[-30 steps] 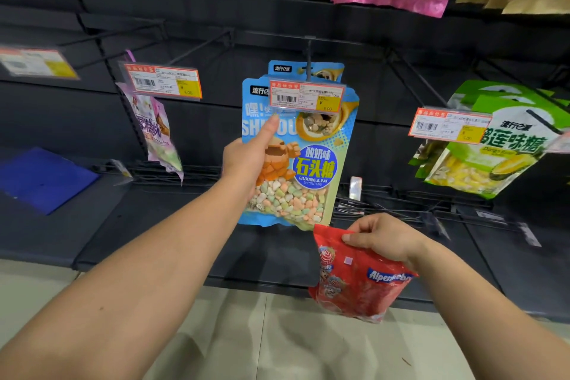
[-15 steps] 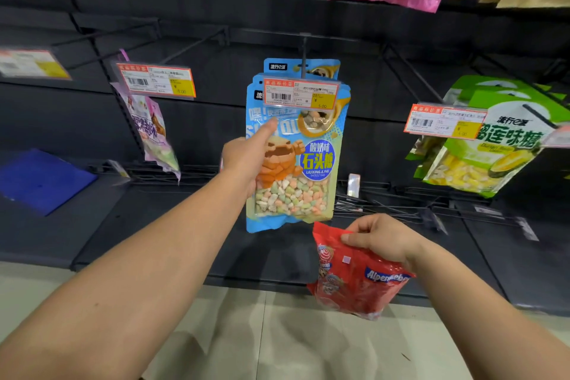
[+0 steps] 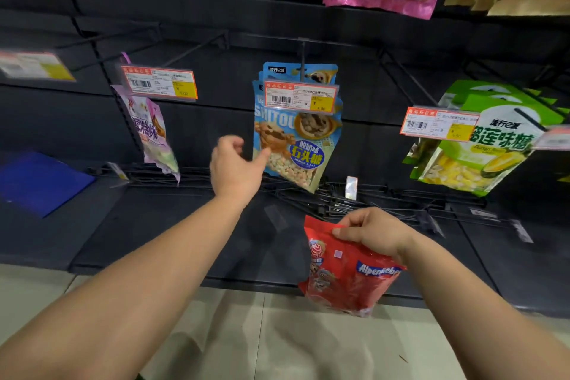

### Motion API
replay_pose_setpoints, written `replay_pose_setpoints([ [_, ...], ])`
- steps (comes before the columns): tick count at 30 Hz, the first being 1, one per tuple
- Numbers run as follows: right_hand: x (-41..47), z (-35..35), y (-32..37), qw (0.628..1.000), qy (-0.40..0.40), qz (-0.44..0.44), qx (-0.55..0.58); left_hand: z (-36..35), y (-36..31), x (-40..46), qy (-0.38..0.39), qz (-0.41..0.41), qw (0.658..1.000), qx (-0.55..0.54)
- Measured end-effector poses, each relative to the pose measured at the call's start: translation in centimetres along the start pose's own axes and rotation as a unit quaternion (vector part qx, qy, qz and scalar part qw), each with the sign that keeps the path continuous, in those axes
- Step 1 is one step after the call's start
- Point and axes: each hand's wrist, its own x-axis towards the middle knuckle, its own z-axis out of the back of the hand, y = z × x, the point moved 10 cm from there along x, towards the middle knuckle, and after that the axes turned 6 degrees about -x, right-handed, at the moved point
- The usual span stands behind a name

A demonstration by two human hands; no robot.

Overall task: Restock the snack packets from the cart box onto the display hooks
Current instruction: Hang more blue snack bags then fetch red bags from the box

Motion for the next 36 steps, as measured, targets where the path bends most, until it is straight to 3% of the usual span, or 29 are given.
replay_pose_setpoints([
  [4,0.3,-1.0,1.4,1.000,0.005,0.007,0.017,-3.4,5.0,-4.8,0.238,0.014,0.970,0.040],
  [7,1.2,-1.8,2.5,0.999,-0.020,0.013,0.046,-5.8,8.0,-11.1,0.455,0.058,0.886,0.067],
  [9,1.8,-2.0,3.3,0.995,-0.048,0.010,0.083,-6.7,8.2,-13.8,0.517,0.046,0.854,0.044],
  [12,2.2,-3.3,4.0,0.974,-0.032,-0.040,0.223,-7.4,8.2,-15.2,0.517,0.040,0.854,-0.024],
  [14,2.4,-4.7,4.2,0.947,-0.007,-0.079,0.312,-7.2,8.4,-14.9,0.477,0.061,0.876,-0.041],
  [17,2.7,-6.4,4.7,0.900,0.019,-0.109,0.422,-5.3,8.9,-12.4,0.327,0.085,0.934,-0.116],
  [19,2.8,-6.9,5.0,0.888,0.031,-0.104,0.448,-3.7,9.9,-10.3,0.239,0.093,0.958,-0.128],
  [23,3.5,-5.2,4.3,0.951,-0.019,-0.050,0.306,-3.3,11.8,-9.2,0.264,0.183,0.925,-0.200],
  [26,4.0,-3.0,3.8,0.955,-0.105,0.020,0.278,-2.9,11.3,-8.6,0.303,0.204,0.900,-0.239],
  [28,4.2,-3.6,4.2,0.960,-0.061,0.057,0.267,-2.7,10.8,-8.0,0.323,0.208,0.885,-0.262],
  [32,3.6,-7.3,6.2,0.961,0.113,0.116,0.223,-2.3,9.2,-6.8,0.361,0.206,0.860,-0.295],
  [36,3.8,-6.8,8.3,0.953,0.065,0.162,0.247,-0.7,7.7,-5.4,0.354,0.194,0.860,-0.312],
])
